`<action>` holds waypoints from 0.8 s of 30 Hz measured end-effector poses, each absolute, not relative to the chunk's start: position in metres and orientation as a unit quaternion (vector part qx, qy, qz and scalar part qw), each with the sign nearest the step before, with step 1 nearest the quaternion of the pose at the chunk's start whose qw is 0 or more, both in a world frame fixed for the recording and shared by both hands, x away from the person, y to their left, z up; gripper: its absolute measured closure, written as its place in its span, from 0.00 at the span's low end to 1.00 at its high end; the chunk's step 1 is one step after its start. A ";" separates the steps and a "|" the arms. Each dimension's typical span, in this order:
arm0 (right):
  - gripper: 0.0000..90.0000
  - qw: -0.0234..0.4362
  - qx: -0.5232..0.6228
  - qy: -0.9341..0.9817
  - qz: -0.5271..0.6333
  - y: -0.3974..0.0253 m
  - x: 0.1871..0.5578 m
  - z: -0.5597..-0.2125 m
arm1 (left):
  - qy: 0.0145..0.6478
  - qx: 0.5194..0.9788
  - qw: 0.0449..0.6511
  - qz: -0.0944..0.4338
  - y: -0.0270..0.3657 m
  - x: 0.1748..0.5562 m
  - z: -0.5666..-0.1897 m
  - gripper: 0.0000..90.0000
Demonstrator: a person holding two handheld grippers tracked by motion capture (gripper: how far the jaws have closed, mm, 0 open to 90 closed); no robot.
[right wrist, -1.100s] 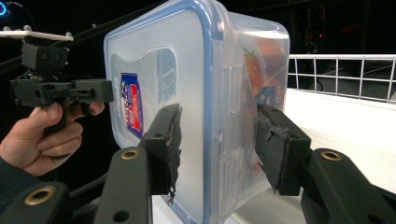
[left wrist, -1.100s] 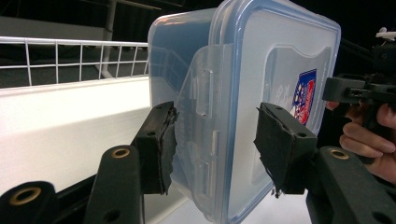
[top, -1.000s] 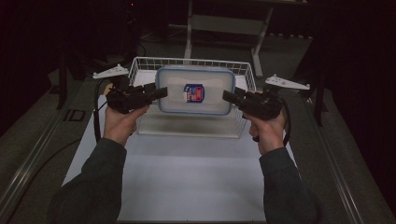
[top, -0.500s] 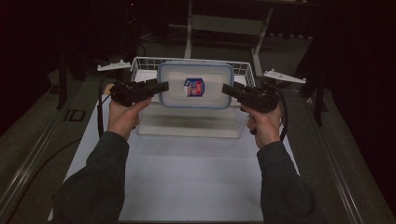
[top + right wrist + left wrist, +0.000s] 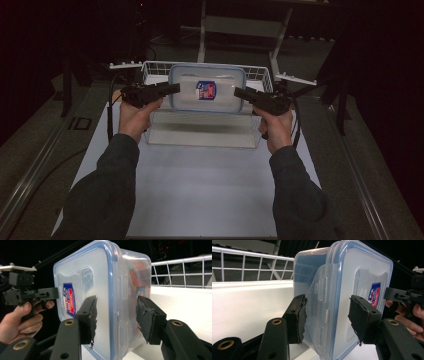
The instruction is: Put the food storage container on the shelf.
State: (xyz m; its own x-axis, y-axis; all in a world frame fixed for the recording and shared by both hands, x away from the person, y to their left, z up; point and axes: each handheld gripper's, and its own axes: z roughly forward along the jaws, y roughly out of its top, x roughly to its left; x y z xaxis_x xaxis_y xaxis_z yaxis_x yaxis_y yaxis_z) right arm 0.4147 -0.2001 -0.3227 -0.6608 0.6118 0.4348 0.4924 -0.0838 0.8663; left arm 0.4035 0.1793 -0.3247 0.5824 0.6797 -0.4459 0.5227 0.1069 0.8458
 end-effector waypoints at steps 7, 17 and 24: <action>0.57 0.042 0.419 0.677 0.604 -0.197 0.423 -0.327 | 0.465 0.650 0.597 0.063 0.180 0.408 -0.327 0.54; 0.56 0.038 0.429 0.674 0.599 -0.197 0.427 -0.326 | 0.480 0.637 0.600 0.063 0.178 0.411 -0.327 0.53; 0.49 0.064 0.436 0.685 0.580 -0.192 0.428 -0.325 | 0.489 0.658 0.565 0.095 0.168 0.414 -0.331 0.55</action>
